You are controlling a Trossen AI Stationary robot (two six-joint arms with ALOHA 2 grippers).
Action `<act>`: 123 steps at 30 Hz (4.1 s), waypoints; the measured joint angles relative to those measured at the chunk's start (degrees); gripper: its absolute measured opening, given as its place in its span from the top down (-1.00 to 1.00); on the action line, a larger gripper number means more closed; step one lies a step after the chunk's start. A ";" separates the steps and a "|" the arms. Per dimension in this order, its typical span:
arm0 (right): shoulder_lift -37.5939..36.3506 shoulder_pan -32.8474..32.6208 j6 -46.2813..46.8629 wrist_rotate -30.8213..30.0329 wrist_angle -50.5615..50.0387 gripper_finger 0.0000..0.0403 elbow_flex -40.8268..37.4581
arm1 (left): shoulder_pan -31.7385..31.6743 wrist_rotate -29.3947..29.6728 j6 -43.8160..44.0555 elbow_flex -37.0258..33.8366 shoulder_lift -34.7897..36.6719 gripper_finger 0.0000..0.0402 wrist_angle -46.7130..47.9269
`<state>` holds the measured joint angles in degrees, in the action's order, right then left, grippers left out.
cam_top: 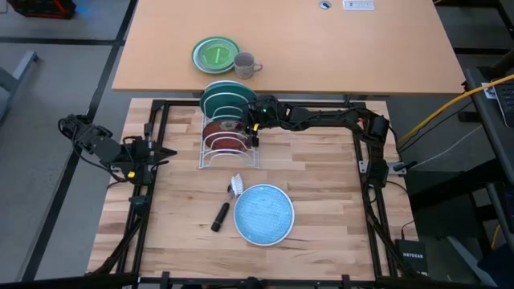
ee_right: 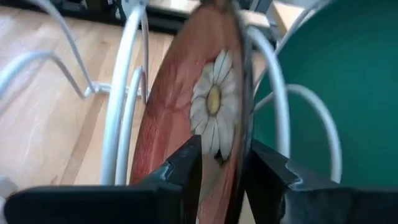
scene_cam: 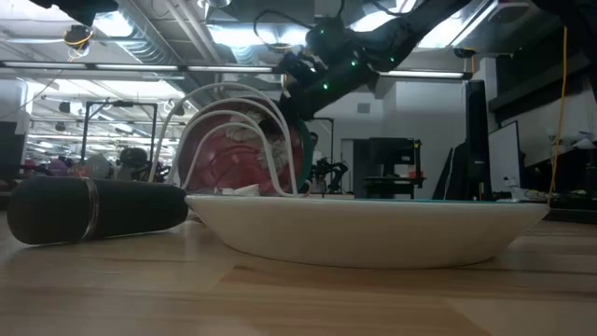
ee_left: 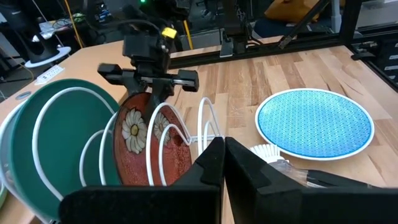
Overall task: Sort dishes
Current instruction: Put the red plate into the white dish rack, then put the blue plate into the white dish rack
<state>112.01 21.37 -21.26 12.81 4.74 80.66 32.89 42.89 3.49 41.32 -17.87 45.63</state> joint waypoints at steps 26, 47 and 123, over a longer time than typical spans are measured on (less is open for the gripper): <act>-0.09 0.02 -0.09 0.84 -31.65 0.46 23.69 | 0.02 -0.04 -0.02 0.00 0.00 0.99 0.02; -0.20 -18.55 6.79 5.73 -69.45 0.47 38.41 | 0.02 -5.45 -14.13 -9.26 -11.95 0.99 -23.79; 3.45 -53.22 26.57 -25.99 -50.98 0.47 0.57 | -10.87 -18.53 -18.45 -11.98 -67.95 0.99 -76.36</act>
<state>115.46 -31.86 5.31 -13.18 -46.24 81.23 22.02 24.36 -14.97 29.34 -85.82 -30.73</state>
